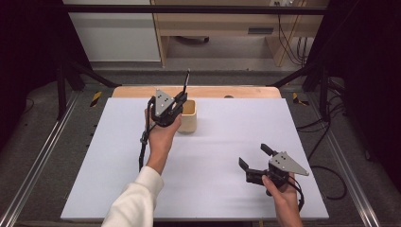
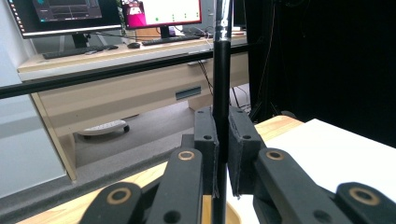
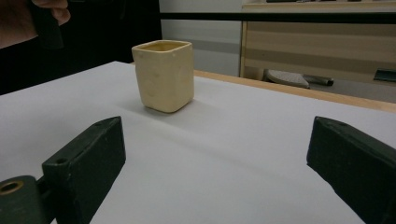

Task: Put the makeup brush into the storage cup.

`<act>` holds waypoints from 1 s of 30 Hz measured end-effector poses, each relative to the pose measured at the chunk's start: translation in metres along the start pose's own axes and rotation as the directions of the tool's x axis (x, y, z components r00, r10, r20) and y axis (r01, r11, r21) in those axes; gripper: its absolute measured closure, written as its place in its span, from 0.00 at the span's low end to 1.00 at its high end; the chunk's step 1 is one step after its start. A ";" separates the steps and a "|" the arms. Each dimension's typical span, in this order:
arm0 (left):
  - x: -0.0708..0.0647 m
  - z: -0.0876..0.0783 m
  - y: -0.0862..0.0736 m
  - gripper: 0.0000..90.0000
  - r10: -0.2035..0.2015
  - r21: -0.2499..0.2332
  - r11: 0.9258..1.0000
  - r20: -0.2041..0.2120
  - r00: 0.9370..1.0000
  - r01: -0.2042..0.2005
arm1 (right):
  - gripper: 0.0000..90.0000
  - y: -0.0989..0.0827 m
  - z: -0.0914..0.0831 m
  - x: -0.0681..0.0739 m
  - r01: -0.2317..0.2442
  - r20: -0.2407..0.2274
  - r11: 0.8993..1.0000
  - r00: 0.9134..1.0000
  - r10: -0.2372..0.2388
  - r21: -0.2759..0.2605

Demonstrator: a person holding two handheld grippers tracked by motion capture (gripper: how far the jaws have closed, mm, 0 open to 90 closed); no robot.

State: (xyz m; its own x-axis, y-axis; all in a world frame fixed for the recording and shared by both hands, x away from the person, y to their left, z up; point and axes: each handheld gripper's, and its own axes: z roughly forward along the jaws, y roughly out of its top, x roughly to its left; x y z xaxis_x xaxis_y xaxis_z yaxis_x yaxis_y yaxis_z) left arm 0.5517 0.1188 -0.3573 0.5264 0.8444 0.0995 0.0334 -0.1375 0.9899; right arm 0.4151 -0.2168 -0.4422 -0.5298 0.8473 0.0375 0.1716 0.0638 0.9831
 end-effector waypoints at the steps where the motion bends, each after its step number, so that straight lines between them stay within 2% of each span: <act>1: 0.001 0.000 -0.001 0.93 0.003 -0.002 1.000 -0.003 1.000 -0.003 | 0.05 0.000 0.000 0.000 0.000 0.000 1.000 1.000 0.000 0.001; 2: 0.001 0.001 -0.001 0.93 0.010 -0.008 1.000 -0.001 1.000 -0.010 | 0.05 0.000 0.000 0.000 0.001 0.001 1.000 1.000 -0.001 0.001; 3: 0.000 0.001 -0.002 0.93 -0.003 0.000 1.000 0.003 1.000 0.003 | 0.05 0.000 0.000 0.000 -0.001 0.001 1.000 1.000 0.001 0.004; 9: 0.002 0.003 -0.007 0.93 -0.014 0.001 1.000 0.000 1.000 0.014 | 0.05 -0.001 0.001 0.001 0.000 -0.003 1.000 1.000 0.000 0.002; 13: 0.002 0.004 -0.010 0.93 -0.005 0.000 1.000 0.011 1.000 0.005 | 0.05 -0.001 0.001 0.001 -0.001 -0.004 1.000 1.000 0.001 0.008; 19: 0.005 0.005 -0.013 0.93 -0.024 0.000 1.000 -0.004 1.000 0.024 | 0.05 -0.001 0.002 0.001 0.002 -0.007 1.000 1.000 -0.002 0.008; 30: 0.007 0.007 -0.016 0.93 -0.032 0.000 0.999 -0.023 0.999 0.032 | 0.05 -0.002 0.002 0.002 0.001 -0.011 1.000 1.000 -0.001 0.011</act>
State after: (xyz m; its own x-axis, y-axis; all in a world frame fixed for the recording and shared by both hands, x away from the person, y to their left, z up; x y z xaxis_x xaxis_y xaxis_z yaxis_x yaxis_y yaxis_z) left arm 0.5608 0.1233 -0.3734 0.5056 0.8599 0.0702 0.0501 -0.1105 0.9926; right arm 0.4153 -0.2141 -0.4441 -0.5388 0.8416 0.0384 0.1805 0.0708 0.9810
